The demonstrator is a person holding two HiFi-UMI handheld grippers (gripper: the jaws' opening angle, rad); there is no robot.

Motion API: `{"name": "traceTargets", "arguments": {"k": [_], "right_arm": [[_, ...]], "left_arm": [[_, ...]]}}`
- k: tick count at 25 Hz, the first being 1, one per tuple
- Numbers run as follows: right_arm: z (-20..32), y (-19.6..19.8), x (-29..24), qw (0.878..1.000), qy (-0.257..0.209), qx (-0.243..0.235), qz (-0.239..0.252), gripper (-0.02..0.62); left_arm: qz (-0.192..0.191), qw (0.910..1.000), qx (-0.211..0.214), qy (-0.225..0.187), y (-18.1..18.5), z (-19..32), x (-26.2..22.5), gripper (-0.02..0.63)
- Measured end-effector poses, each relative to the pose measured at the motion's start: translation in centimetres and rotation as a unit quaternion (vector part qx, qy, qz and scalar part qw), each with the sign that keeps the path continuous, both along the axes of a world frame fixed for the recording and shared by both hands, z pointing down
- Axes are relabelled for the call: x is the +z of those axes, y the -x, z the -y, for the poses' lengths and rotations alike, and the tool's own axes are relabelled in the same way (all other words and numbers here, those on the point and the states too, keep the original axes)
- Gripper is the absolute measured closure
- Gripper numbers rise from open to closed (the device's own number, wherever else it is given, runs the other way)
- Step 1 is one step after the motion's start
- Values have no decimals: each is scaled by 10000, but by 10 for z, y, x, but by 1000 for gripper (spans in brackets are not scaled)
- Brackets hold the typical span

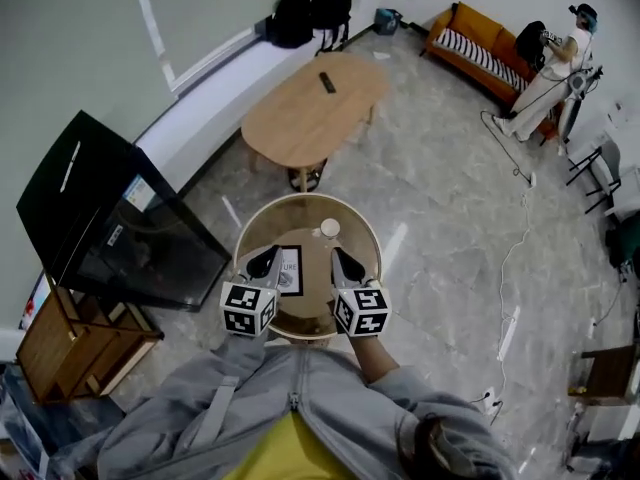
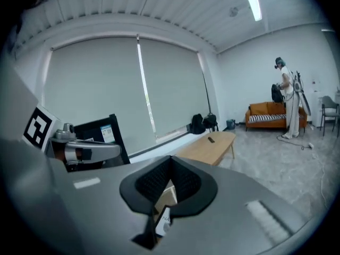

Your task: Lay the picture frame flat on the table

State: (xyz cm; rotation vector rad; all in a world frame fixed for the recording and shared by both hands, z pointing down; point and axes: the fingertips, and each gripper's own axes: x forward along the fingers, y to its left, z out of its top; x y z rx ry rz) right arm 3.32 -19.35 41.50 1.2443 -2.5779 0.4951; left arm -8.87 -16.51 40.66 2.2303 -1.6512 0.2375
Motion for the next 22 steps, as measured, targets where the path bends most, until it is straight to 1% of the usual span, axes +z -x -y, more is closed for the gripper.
{"name": "traceTargets", "arguments": {"k": [4,8,11,13,16,22], "right_arm": [[1,-9,-58,9979,-625,128,149,595],[-6,-14,-109,9913,-1286,208,203,595],[-13,-18,-138,9845,-1722,249,235,595],[-19,-16,-150,9803,-1950,178,246,595],[-24,-13,-156,9781,-2061,112,264,597],[-24,-7,-158,9773,-2100,66,268,597]], "left_arm": [[94,9982,-86,-593,1,-2,-57,603],[196,9933,-111,-1135,-4,-7,-105,603],[406,9880,-39,-1488,-11,-11,-131,603],[516,9848,-11,-1656,-14,-14,-141,602],[547,9827,-7,-1771,-17,-17,-148,603],[475,9831,-18,-1770,-12,-17,-147,603]]}}
